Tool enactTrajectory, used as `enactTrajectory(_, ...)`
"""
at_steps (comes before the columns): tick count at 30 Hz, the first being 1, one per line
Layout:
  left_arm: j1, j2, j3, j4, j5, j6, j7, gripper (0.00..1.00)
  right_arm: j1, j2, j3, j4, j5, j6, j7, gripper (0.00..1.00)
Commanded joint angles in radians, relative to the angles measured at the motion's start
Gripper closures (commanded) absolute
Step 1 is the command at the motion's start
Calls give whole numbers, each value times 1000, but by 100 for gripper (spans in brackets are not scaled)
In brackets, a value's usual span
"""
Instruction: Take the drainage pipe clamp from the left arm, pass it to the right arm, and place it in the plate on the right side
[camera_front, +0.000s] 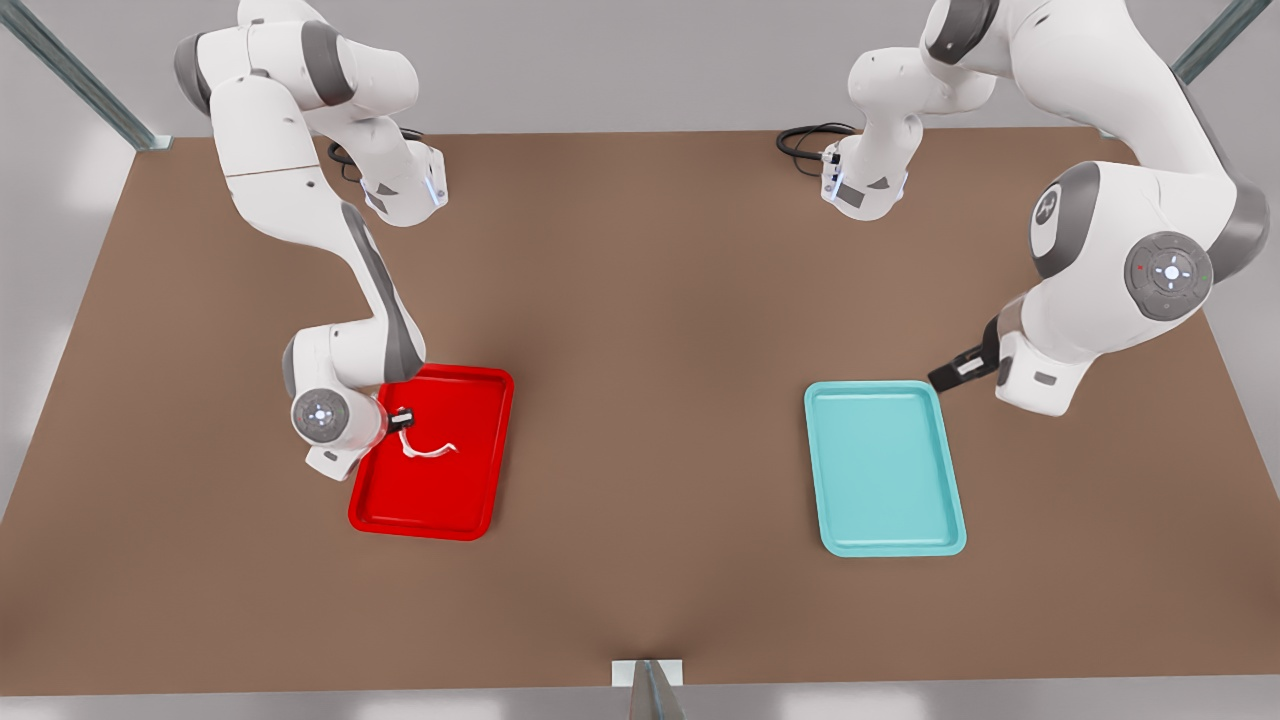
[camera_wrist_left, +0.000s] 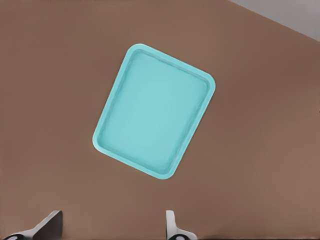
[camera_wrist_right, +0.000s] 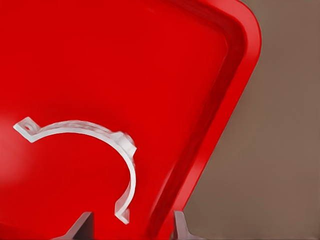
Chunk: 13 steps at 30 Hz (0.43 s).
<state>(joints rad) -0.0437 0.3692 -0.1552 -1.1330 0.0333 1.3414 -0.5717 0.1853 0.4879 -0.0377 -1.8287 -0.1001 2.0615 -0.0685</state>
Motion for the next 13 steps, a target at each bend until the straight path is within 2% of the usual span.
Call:
enactTrajectory(1, -1, -1, 0, 1, 2, -18, 811, 0, 0, 0, -1, 6, 45, -20, -142, 0)
enactTrajectory(3, -1, -3, -1, 1, 2, -18, 811, 0, 0, -11, 4, 74, 50, -90, -129, 0)
enactTrajectory(5, -1, -1, -1, 1, 3, -16, 811, 0, 13, -35, 7, 348, 91, -518, 44, 0)
enactTrajectory(6, -1, -3, -1, 1, 3, -16, 811, 0, 22, -65, 4, 465, 71, -635, 116, 0)
enactTrajectory(7, -1, -1, 0, 1, 3, -16, 811, 0, 6, -86, -5, 535, 65, -673, 108, 0)
enactTrajectory(8, -1, -3, -1, 1, 2, -16, 811, 0, -66, -164, -14, 491, 146, -689, 92, 0)
enactTrajectory(10, -2, -3, -1, 1, 2, -16, 811, 0, -109, -336, -19, 381, 146, -678, 87, 0)
enactTrajectory(13, -2, -1, -1, 1, 2, -16, 811, 0, -99, -397, -18, 347, 126, -682, 102, 0)
